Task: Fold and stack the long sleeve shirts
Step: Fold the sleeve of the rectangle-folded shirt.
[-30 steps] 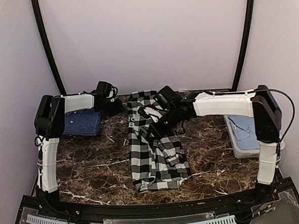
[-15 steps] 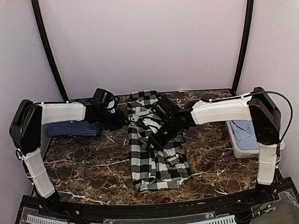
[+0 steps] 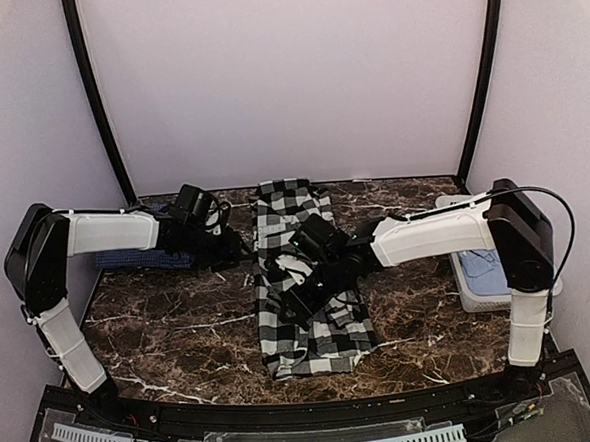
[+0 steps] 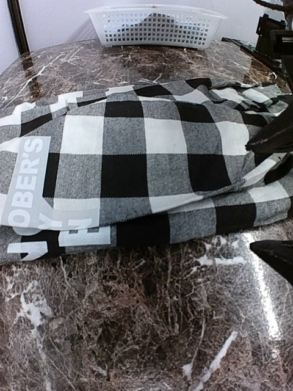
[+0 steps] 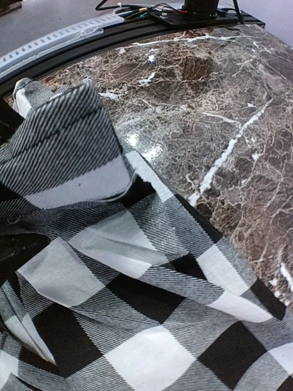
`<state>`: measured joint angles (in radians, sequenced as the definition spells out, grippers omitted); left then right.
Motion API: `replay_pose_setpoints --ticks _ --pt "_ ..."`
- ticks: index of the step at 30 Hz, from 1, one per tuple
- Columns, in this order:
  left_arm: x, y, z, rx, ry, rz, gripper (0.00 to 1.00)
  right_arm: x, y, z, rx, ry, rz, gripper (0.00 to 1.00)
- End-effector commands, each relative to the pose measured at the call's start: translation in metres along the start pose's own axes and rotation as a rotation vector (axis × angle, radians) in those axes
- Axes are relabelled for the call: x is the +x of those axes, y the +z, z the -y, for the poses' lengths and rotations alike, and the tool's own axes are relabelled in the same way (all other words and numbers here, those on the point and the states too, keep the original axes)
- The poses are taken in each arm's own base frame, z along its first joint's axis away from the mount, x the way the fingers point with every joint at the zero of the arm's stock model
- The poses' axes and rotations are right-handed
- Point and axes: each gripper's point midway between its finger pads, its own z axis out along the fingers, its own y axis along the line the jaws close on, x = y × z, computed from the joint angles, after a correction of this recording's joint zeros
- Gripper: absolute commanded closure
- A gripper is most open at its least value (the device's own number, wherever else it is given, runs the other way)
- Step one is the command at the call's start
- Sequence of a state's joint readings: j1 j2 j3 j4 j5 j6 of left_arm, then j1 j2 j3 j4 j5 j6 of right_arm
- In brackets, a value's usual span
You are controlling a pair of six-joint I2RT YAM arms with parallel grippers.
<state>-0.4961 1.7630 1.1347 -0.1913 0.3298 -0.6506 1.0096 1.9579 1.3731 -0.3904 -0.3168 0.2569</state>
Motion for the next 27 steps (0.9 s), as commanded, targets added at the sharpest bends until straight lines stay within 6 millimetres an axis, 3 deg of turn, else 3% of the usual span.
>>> replay_pose_setpoints --ticks 1,5,9,11,14,19,21,22,23,24,27 --pt "0.003 -0.015 0.021 0.078 0.027 0.014 0.53 -0.016 -0.021 -0.016 -0.026 -0.006 0.075 0.49" --pt "0.008 -0.018 0.033 0.117 0.032 0.01 0.54 -0.035 -0.039 -0.029 -0.058 -0.026 0.12 0.38" --pt "0.011 -0.016 0.037 0.135 0.027 0.004 0.56 -0.053 -0.054 -0.039 -0.091 -0.045 0.166 0.35" --pt "0.005 -0.014 0.036 0.119 0.031 0.018 0.56 -0.064 -0.061 -0.035 -0.073 -0.039 0.203 0.34" --pt "-0.012 -0.01 0.034 0.073 0.066 0.064 0.56 -0.081 -0.071 -0.013 -0.036 0.01 0.262 0.34" --pt "-0.071 0.005 0.028 -0.008 0.091 0.178 0.58 -0.105 -0.102 0.045 0.045 0.152 0.417 0.34" --pt "-0.096 0.01 0.026 -0.011 0.097 0.222 0.59 -0.107 -0.108 0.076 0.055 0.238 0.453 0.35" --pt "-0.103 0.019 0.015 -0.03 0.09 0.221 0.59 -0.108 -0.109 0.086 0.061 0.262 0.464 0.36" --pt "-0.118 0.017 0.021 -0.022 0.097 0.253 0.59 -0.109 -0.111 0.096 0.075 0.285 0.48 0.37" --pt "-0.124 0.027 0.01 -0.04 0.092 0.248 0.6 -0.11 -0.112 0.103 0.08 0.294 0.491 0.37" --pt "-0.154 0.033 0.012 -0.033 0.111 0.292 0.6 -0.115 -0.115 0.119 0.094 0.302 0.518 0.39"
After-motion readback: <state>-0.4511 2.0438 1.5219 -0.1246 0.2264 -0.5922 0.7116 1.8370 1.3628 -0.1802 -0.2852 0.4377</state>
